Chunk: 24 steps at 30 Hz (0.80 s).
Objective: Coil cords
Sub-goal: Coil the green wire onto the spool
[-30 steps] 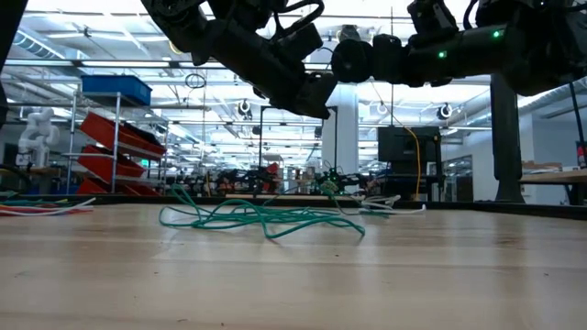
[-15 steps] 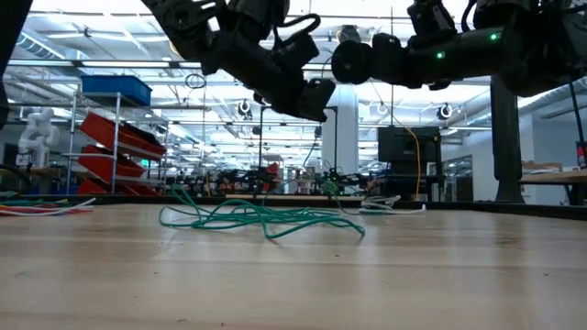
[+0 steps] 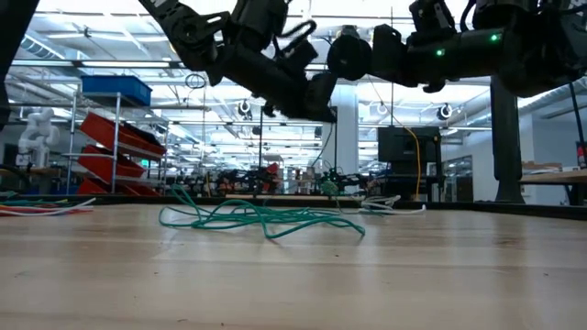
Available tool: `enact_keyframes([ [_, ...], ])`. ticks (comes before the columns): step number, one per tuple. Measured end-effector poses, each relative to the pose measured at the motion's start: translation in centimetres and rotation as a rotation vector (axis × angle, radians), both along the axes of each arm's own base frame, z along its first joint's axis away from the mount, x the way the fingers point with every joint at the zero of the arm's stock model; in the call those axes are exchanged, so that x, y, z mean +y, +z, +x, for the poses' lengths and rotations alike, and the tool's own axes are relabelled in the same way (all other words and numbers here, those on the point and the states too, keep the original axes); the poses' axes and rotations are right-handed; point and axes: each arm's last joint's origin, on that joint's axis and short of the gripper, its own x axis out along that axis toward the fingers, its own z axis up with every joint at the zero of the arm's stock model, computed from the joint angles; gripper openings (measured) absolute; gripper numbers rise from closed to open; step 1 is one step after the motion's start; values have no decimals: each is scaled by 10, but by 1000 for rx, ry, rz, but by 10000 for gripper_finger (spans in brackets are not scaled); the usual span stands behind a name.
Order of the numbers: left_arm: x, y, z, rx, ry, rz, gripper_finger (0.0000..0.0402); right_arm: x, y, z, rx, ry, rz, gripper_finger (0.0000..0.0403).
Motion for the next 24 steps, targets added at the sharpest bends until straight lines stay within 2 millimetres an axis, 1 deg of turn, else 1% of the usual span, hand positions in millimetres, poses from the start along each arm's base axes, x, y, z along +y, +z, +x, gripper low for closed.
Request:
enact_keyframes([
  [5,-7,7,10,-39,-25,10,0,-5,0,0,-34,14,28,0],
  [8,-12,15,16,-37,-41,30,0,-4,-1,1,-16,9,21,0],
  [15,-24,27,23,-42,-52,43,0,-7,-3,1,25,-14,11,0],
  [20,-25,28,24,-3,-40,36,0,-8,-4,1,28,-16,18,0],
  [24,-35,29,25,-7,-57,37,0,-10,-7,1,51,-51,35,0],
])
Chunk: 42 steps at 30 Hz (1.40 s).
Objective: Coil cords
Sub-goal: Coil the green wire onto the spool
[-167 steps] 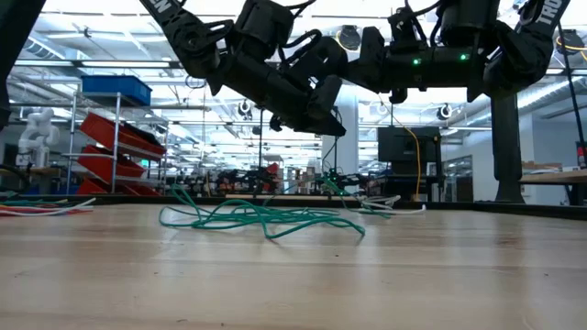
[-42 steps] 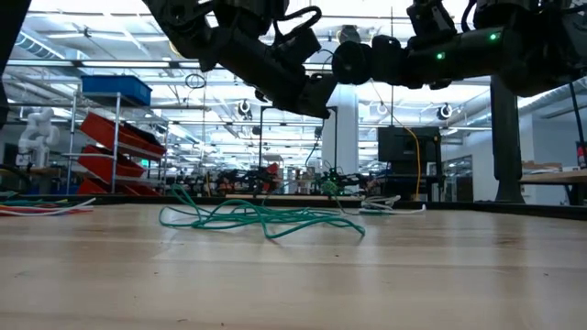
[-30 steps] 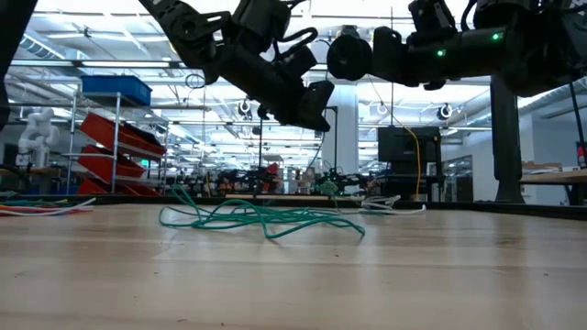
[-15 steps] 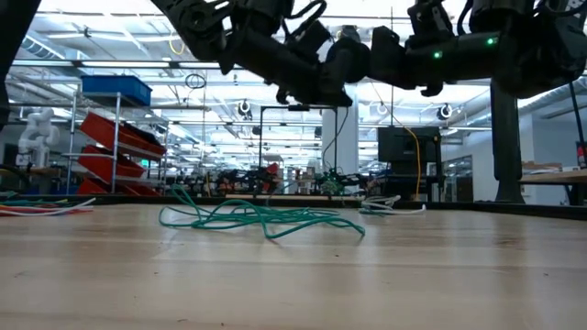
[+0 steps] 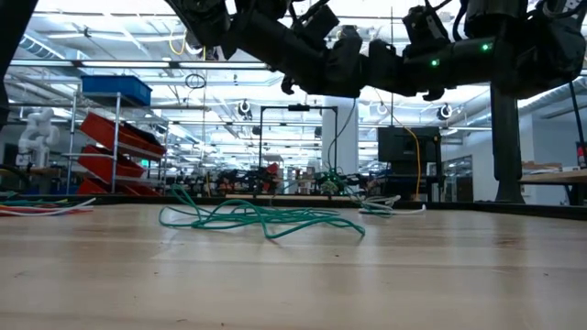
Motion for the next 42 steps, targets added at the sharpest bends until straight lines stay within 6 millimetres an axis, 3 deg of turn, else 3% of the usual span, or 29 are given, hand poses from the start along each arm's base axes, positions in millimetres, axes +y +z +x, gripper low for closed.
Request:
enact_keyframes([
  [10,-19,1,1,16,7,47,0,-2,-6,1,46,-19,24,0],
  [20,-25,29,10,81,12,157,0,-6,-17,2,78,-24,100,0],
  [29,-21,26,6,272,3,191,0,-6,-16,2,78,-23,98,0],
  [42,3,62,-24,356,43,255,0,-1,-14,3,76,49,76,0],
])
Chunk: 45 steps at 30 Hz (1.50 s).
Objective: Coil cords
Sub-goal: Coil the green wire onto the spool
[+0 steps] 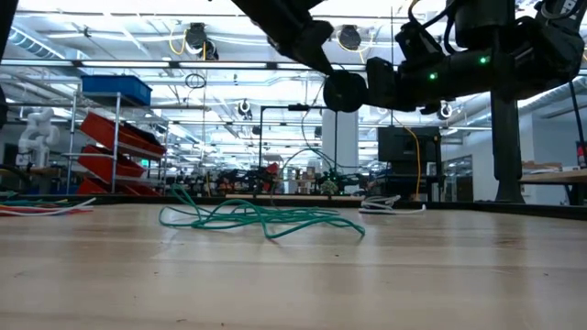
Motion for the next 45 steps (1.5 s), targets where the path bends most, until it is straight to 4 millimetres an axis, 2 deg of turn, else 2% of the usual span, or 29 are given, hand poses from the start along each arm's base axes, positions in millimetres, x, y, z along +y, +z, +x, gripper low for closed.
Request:
enact_keyframes([
  [8,11,-6,-6,96,-8,-9,0,5,1,0,-1,37,-11,0],
  [18,23,-7,-8,113,12,-19,16,16,7,0,20,64,-104,0],
  [29,21,-2,-10,85,-36,-41,22,16,7,0,23,73,-115,0],
  [45,21,-4,-11,146,-76,-3,22,16,8,0,12,67,-107,0],
])
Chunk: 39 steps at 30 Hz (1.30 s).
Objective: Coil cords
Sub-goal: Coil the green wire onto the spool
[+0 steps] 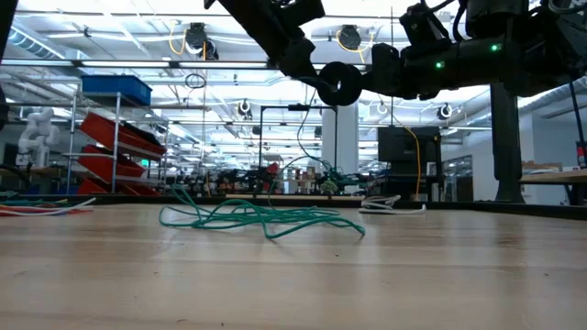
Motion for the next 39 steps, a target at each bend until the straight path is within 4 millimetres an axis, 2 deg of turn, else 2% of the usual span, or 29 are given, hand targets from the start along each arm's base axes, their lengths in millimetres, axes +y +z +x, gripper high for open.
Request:
enact_keyframes([
  [28,3,-6,-3,50,-64,-84,25,0,2,0,-36,8,15,0],
  [39,4,-8,-5,82,-64,-92,117,0,3,0,-41,7,13,0],
])
